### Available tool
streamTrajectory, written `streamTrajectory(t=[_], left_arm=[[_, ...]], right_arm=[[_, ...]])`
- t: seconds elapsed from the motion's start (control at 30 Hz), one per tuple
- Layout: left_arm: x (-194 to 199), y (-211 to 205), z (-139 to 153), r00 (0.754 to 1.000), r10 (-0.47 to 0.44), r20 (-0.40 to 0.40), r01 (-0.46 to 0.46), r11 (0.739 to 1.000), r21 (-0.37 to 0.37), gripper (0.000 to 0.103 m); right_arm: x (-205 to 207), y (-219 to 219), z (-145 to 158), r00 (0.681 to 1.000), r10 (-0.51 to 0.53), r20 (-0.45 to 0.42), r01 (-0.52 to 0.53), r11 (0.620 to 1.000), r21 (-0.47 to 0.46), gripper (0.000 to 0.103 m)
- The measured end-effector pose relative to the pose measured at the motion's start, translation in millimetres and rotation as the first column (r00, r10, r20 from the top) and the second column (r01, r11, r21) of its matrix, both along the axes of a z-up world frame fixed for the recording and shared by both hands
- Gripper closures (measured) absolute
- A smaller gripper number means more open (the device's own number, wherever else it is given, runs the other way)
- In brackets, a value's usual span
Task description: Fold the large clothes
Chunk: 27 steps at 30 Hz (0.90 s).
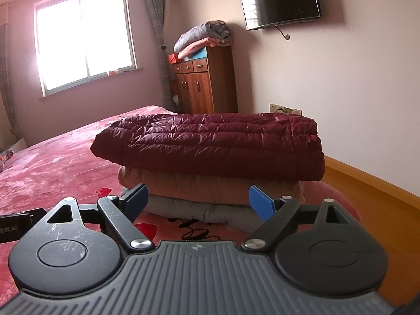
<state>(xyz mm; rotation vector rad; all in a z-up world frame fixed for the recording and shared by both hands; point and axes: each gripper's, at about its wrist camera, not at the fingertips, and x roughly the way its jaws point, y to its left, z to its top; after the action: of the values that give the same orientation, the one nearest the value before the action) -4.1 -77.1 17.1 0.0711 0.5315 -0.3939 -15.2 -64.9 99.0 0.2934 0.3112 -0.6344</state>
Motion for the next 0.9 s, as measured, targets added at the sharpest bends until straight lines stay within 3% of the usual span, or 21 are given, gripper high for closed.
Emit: streamTrajectory(t=[0.9], left_arm=[[-5,-12,-2,1.0,-0.011,0.008,0.011,1.0,0.018,0.001]], right_arm=[[-7,-5,-4,1.0,0.007,0.005,-0.007,1.0,0.028,0.0]])
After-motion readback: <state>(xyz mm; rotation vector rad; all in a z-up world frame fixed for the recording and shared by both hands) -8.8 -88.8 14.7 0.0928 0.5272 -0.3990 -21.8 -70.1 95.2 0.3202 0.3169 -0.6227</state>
